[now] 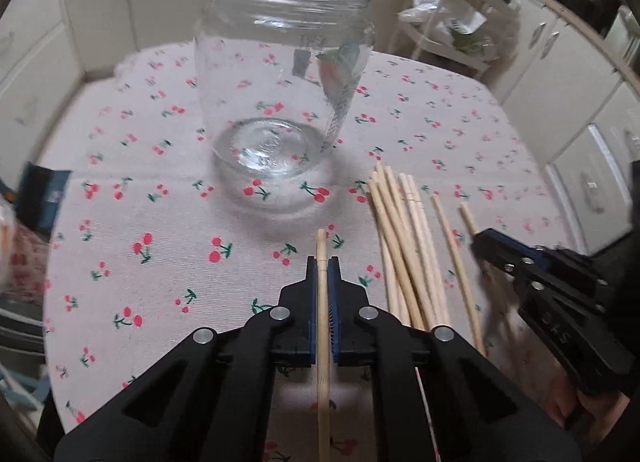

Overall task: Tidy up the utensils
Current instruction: 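Lift the left gripper's chopstick over the glass jar and release it while right holds its chopstick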

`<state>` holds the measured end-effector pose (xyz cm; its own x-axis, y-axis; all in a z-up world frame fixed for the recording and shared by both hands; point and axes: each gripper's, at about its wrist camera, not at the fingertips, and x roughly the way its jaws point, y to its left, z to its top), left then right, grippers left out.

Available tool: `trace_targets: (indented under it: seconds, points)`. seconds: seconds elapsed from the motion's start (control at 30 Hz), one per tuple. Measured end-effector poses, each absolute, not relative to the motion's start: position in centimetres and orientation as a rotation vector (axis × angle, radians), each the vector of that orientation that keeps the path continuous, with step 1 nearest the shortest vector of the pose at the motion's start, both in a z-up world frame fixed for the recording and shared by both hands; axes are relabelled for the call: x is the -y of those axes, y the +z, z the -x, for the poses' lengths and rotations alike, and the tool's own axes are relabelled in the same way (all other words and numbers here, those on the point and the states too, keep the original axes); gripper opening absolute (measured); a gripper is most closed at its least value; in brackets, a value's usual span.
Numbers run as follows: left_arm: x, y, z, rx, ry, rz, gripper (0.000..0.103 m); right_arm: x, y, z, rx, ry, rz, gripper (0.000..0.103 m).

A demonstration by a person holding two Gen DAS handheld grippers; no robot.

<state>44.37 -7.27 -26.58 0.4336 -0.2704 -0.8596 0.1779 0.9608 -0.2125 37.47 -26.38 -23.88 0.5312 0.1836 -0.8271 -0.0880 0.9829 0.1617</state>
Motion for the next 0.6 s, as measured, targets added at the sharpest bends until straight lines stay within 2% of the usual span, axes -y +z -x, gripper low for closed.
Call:
trace_targets:
  seconds: [0.33,0.47,0.6]
  points:
    - [5.6,-26.1,-44.3,-1.093,-0.348,0.108,0.005,26.7,-24.1,-37.2,-0.997,0.178,-0.15,0.006]
    - [5.0,-23.2,-43.4,-1.036,-0.381,0.143,0.005,27.0,-24.2,-37.2,-0.997,0.183,-0.174,0.006]
    - [4.3,-17.9,-42.9,-0.891,-0.408,0.168,0.005,27.0,-24.3,-37.1,-0.992,0.187,-0.187,0.006]
